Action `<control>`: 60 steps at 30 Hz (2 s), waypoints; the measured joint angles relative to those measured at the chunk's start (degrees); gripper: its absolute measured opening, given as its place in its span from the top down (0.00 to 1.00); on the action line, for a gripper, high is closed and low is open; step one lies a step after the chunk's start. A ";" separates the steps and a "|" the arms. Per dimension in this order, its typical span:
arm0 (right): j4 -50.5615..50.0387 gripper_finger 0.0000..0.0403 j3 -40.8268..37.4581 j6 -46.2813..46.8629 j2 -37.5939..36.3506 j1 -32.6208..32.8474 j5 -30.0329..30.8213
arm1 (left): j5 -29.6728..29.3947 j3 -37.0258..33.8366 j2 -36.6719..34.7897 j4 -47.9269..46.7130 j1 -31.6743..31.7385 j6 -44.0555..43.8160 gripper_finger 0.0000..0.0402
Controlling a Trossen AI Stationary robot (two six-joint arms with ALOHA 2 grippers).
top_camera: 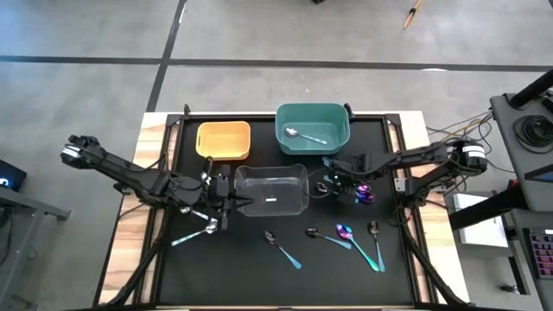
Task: Sort silverware by color (type)
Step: Put the violet spoon into the transparent bin
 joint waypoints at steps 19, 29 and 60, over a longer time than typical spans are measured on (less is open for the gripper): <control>7.31 0.85 -4.53 1.72 -0.07 0.03 -0.27 | 0.00 -0.02 0.00 -0.02 0.00 0.02 1.00; 8.09 0.96 -4.53 3.66 -0.04 0.03 0.17 | -0.02 -0.02 0.00 0.99 0.00 0.99 1.00; 12.49 0.97 1.76 1.17 -19.06 0.03 3.41 | -0.90 -0.02 -0.15 -0.42 0.02 9.74 1.00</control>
